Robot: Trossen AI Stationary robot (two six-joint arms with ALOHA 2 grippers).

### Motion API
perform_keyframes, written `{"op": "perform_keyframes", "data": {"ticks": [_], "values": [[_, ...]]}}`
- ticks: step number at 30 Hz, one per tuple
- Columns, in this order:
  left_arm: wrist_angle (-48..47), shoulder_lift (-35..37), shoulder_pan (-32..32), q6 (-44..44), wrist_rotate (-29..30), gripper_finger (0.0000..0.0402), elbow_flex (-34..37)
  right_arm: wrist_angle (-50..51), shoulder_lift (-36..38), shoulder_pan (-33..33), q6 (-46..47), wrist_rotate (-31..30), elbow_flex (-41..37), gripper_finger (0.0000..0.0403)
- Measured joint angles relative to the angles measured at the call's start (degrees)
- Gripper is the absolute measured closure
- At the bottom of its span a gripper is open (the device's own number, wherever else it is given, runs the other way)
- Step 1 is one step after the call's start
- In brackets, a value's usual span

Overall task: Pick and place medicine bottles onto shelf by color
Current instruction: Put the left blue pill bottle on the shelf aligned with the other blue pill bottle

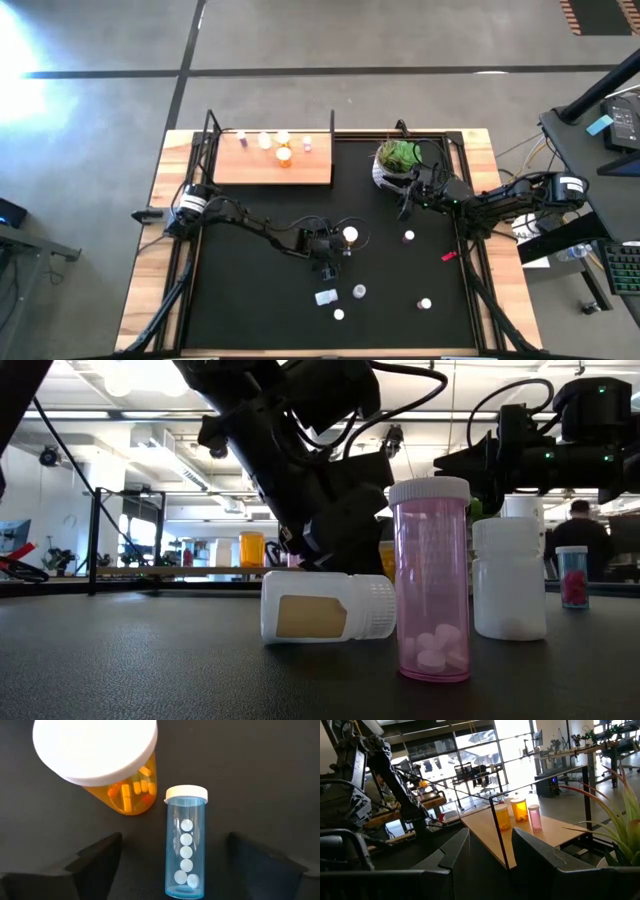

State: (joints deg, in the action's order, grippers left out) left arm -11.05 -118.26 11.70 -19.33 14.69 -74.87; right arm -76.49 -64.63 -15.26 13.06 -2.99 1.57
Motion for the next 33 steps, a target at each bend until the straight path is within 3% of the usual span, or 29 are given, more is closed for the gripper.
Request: {"op": "perform_keyframes", "data": {"ticks": [7,33], "values": [[-0.4,0.0,0.1,0.1,-1.0,0.0128,-0.1,0.0,0.0,0.0,0.0,0.0,0.0,0.0264],[-1.8,1.9,0.3,0.2,-2.2,0.0298,0.2,-0.5,0.0,0.0,0.7,0.0,0.0,0.0264]]}}
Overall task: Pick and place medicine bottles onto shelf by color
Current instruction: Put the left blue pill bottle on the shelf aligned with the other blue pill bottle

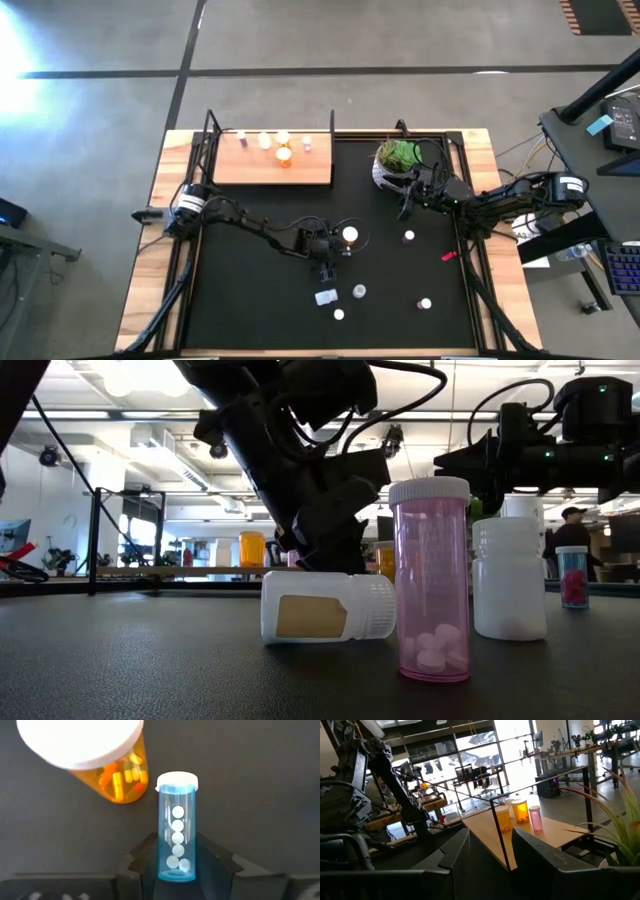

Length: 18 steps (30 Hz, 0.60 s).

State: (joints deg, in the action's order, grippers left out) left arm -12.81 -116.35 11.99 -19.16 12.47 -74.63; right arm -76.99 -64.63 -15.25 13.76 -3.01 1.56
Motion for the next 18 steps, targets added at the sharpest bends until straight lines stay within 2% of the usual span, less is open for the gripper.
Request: {"op": "perform_keyframes", "data": {"ticks": [5,15,18], "values": [[-0.3,3.6,0.0,0.1,0.1,0.0321,0.0,-0.2,0.0,0.0,3.0,0.0,0.0,0.0264],[-0.6,7.2,0.1,2.9,0.3,0.032,0.0,-0.3,0.1,0.0,3.2,0.0,0.0,0.0264],[-0.5,9.6,0.1,3.7,2.0,0.032,0.1,-0.4,0.1,0.0,3.2,-0.1,0.0,0.0264]]}}
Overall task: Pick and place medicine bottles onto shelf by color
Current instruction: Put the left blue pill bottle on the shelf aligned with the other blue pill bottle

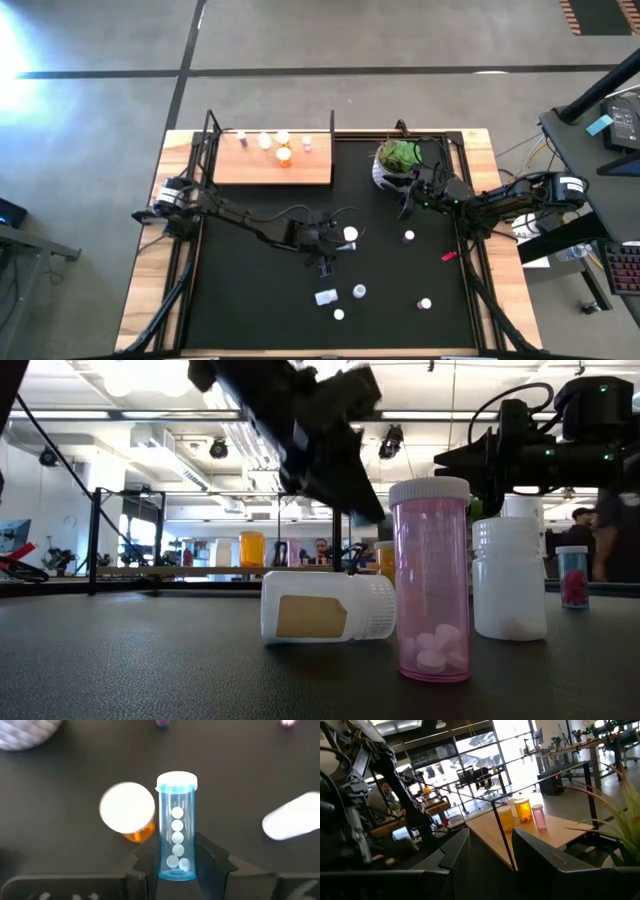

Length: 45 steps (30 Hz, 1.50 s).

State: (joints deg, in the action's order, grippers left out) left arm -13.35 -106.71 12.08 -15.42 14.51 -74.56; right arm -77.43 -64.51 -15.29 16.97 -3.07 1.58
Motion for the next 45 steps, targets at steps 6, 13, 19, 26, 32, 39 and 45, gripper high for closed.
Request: {"op": "perform_keyframes", "data": {"ticks": [6,13,19,26,32,39,45], "values": [[-5.1,6.8,0.3,2.4,9.3,0.032,0.0,-1.1,0.2,0.0,-0.2,-1.9,0.0,0.0264],[-4.9,17.3,2.2,1.6,16.2,0.032,5.6,-0.8,0.3,0.0,8.0,1.3,3.4,0.0264],[12.3,26.0,4.4,-0.6,19.0,0.032,18.7,9.8,0.3,0.9,9.3,14.3,13.0,0.0264],[44.4,28.9,4.7,4.9,19.1,0.032,34.0,33.3,-1.6,9.5,-0.7,15.0,26.1,0.0264],[70.9,27.8,4.7,11.2,19.0,0.032,43.2,34.0,-4.7,17.4,-8.7,15.1,32.7,0.0263],[79.1,25.3,4.9,12.8,18.8,0.032,47.6,35.5,-11.8,19.2,-10.0,15.0,39.8,0.0228],[82.3,23.6,5.1,14.1,18.8,0.032,47.6,44.2,-17.5,18.6,-10.3,14.9,48.3,0.0197]]}}
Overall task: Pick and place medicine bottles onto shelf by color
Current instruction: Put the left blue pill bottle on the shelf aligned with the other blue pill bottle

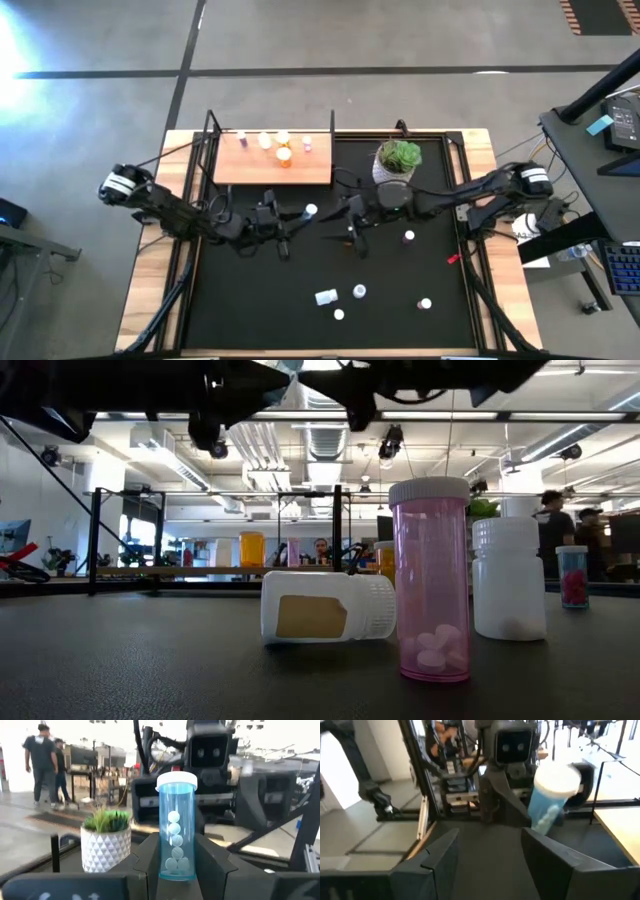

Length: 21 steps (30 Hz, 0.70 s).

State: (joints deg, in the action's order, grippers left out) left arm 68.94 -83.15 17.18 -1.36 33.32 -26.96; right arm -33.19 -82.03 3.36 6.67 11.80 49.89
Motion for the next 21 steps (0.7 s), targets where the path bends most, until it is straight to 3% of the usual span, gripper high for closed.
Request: {"op": "perform_keyframes", "data": {"ticks": [9,21], "values": [[3.1,-0.1,0.7,1.9,-0.1,0.032,0.0,3.2,-3.6,0.0,-4.0,0.2,8.1,0.0192],[9.2,0.3,0.9,9.7,-0.6,0.032,0.0,3.6,-2.4,0.0,-4.3,0.1,7.4,0.0193]]}}
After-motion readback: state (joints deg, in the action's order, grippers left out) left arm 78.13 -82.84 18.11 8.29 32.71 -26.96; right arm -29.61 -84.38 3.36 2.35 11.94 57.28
